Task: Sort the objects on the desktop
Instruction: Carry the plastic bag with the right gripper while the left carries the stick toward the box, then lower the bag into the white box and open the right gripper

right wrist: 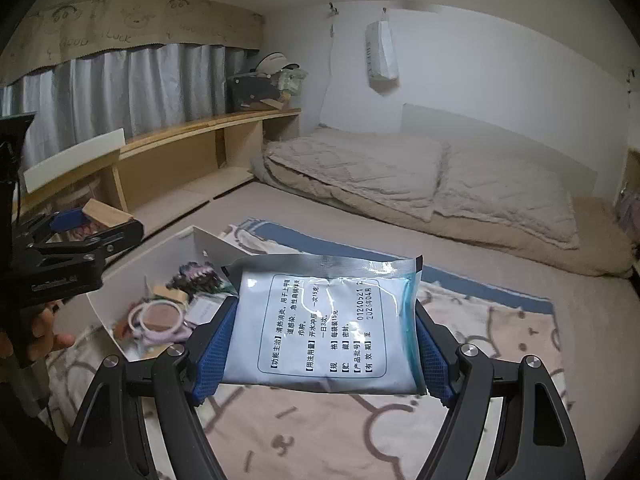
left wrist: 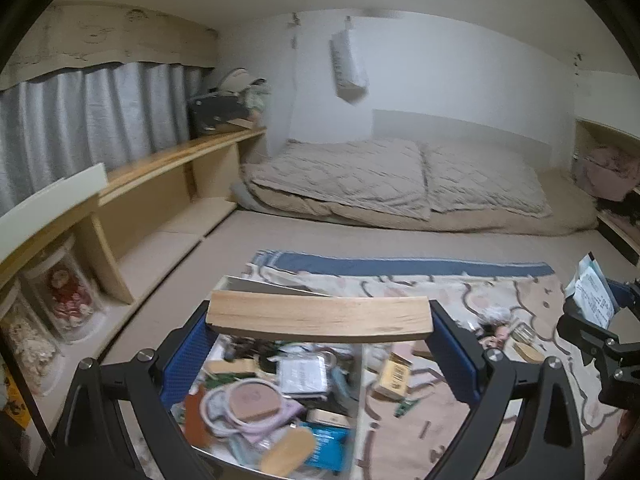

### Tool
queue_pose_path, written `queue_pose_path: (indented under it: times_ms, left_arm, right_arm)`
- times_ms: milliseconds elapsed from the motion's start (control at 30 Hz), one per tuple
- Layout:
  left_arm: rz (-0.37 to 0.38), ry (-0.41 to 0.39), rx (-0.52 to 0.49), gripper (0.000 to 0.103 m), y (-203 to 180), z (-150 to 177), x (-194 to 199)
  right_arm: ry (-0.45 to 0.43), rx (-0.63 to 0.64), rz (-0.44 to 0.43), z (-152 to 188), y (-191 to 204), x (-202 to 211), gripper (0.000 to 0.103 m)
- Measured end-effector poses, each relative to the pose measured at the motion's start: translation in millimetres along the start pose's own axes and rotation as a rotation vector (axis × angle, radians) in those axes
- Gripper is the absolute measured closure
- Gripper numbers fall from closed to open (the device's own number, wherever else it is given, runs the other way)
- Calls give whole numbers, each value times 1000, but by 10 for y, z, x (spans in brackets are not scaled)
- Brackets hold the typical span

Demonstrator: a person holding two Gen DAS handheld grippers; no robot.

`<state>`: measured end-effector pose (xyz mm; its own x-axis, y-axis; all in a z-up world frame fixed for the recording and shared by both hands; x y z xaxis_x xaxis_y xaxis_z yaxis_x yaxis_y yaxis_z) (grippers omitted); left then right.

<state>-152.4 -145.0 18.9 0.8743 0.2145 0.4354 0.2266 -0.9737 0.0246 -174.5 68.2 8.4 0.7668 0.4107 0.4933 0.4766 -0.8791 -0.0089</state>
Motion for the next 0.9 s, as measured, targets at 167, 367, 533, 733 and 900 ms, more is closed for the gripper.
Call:
queue_pose_path:
  times_ms: [167, 367, 533, 733, 900]
  left_arm:
    - [-53, 2, 38, 3, 316, -10, -57]
    - [-102, 13, 57, 3, 557, 19, -137]
    - [-131, 31, 76, 3, 716, 92, -200]
    - [-150, 49, 84, 3, 873, 216, -296]
    - [-157, 84, 120, 3, 1052, 334, -411]
  right_arm:
    - [-4, -1, -24, -90, 175, -177, 22]
    - [8, 10, -57, -130, 424, -381, 22]
    - [31, 28, -96, -128, 610, -521, 22]
    - [87, 29, -141, -122, 829, -821, 22]
    - [133, 13, -150, -101, 940, -1177, 22]
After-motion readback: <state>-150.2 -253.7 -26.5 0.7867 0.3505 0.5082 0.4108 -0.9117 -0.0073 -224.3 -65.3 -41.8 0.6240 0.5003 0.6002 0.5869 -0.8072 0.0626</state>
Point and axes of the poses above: each gripper's, at about its wrist camera, not at the fingertips, and x roughly against the way its jaws point, y to its left, z to its underside, the point moved 7 cm from there along -x, roughly the way its jaws point, and after that the axes turned 2 degrees about -y, right-handed, at the moved point
